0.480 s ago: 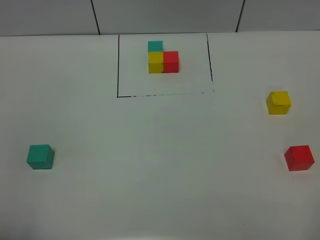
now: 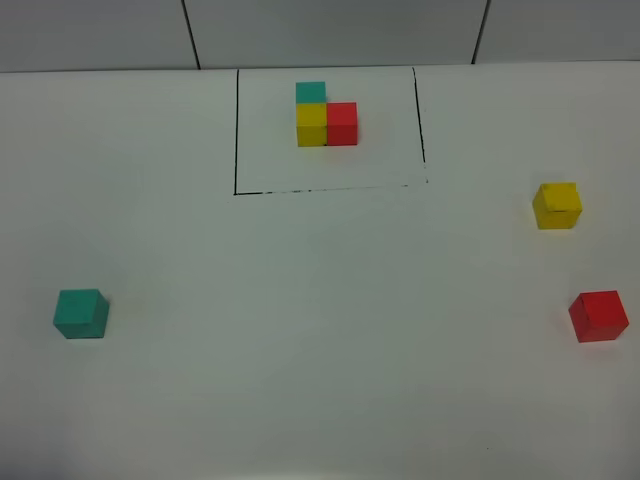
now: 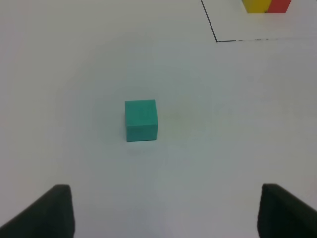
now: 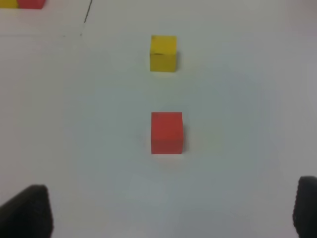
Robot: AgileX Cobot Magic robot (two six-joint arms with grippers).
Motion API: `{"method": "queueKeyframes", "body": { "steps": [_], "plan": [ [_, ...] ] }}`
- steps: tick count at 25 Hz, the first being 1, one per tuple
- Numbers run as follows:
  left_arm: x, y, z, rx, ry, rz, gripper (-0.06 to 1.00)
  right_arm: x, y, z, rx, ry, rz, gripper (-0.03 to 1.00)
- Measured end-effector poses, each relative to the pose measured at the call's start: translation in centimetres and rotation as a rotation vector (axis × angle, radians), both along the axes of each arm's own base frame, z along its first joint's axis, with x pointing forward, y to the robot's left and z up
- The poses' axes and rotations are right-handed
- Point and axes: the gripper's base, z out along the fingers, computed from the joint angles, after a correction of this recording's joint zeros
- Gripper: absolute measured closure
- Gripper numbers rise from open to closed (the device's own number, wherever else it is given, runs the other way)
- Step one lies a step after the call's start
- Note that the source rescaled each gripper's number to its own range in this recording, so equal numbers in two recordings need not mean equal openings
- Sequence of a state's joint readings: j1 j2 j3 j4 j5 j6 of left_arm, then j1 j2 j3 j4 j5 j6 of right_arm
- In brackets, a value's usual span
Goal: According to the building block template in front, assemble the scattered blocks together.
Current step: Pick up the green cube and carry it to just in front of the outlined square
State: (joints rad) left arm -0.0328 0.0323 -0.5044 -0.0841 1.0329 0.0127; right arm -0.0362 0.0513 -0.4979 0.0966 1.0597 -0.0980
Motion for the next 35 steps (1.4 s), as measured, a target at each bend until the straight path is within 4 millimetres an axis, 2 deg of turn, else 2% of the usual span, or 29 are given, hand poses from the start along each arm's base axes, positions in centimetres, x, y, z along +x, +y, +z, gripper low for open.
{"method": "queueKeyframes", "body": {
  "steps": [16, 35],
  "plan": [
    [0.0, 0.0, 0.0, 0.0, 0.0, 0.0, -0.04, 0.0, 0.0, 0.0, 0.0, 0.0, 0.0, -0.03],
    [0.0, 0.0, 0.0, 0.0, 0.0, 0.0, -0.04, 0.0, 0.0, 0.0, 0.0, 0.0, 0.0, 0.04]
  ]
}}
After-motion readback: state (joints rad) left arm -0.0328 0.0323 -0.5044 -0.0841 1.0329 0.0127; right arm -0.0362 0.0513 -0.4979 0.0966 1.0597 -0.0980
